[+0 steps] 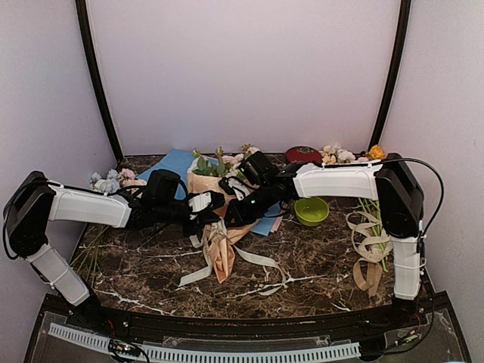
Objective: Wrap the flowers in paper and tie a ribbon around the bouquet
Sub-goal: Tie the half-tied ribbon around the folded bouquet.
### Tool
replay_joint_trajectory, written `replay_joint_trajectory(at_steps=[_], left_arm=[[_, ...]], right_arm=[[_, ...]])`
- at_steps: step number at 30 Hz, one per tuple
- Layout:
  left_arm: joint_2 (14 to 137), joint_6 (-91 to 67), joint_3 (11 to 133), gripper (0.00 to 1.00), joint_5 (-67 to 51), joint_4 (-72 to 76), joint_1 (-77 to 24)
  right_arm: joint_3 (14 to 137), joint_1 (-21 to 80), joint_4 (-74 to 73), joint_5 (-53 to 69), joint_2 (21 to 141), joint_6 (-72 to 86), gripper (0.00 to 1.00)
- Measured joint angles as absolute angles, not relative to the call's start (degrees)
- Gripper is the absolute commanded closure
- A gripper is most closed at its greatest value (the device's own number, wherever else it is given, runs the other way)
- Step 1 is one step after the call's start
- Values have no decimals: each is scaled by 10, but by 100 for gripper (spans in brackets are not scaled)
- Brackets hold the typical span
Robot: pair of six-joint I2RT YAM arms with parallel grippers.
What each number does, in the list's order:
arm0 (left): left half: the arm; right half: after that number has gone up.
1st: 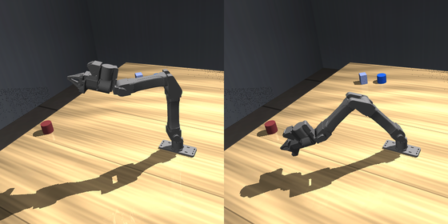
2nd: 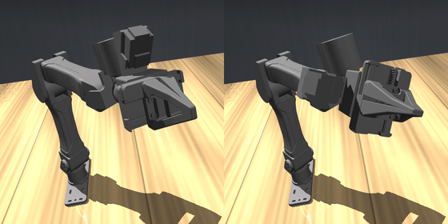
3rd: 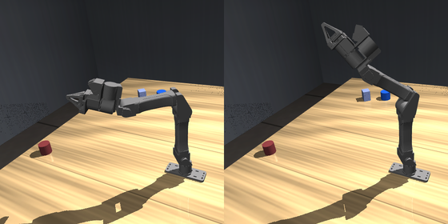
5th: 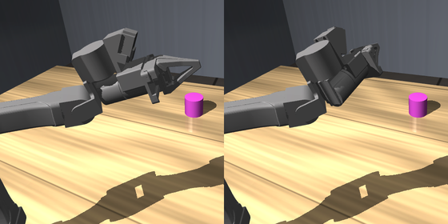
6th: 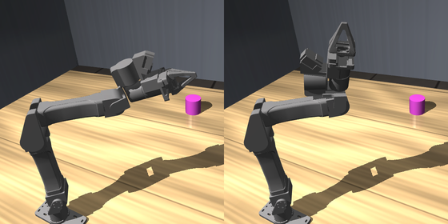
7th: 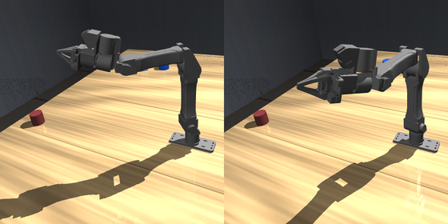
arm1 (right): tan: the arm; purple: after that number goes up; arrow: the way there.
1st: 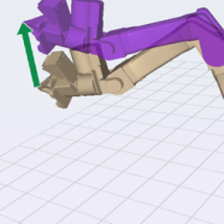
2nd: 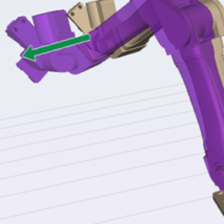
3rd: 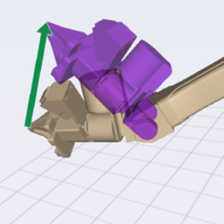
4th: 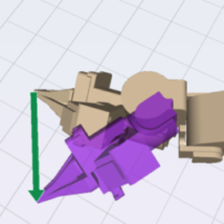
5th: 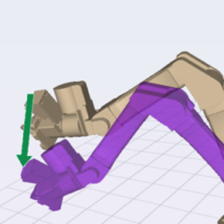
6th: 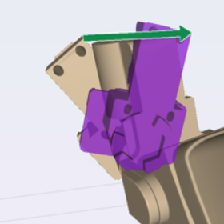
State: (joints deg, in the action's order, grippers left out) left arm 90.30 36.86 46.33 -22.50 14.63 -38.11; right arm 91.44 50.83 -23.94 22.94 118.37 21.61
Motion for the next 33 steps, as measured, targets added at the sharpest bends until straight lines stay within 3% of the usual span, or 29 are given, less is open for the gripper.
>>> replay_joint_trajectory(at_steps=[4,10,26,27,30,33], left_arm=[[903,369,462,100,-225,147,-381],[903,369,460,100,-225,149,-381],[896,369,454,100,-233,151,-381],[896,369,454,97,-234,151,-380],[895,368,454,66,-236,147,-380],[886,361,454,44,-236,124,-378]], right_arm=[[914,508,-238,234,1184,218,84],[914,506,-228,250,1184,222,100],[900,498,-225,220,1184,219,100],[900,498,-224,219,1184,218,100],[900,498,-224,215,1184,217,100],[900,495,-229,202,1184,217,100]])
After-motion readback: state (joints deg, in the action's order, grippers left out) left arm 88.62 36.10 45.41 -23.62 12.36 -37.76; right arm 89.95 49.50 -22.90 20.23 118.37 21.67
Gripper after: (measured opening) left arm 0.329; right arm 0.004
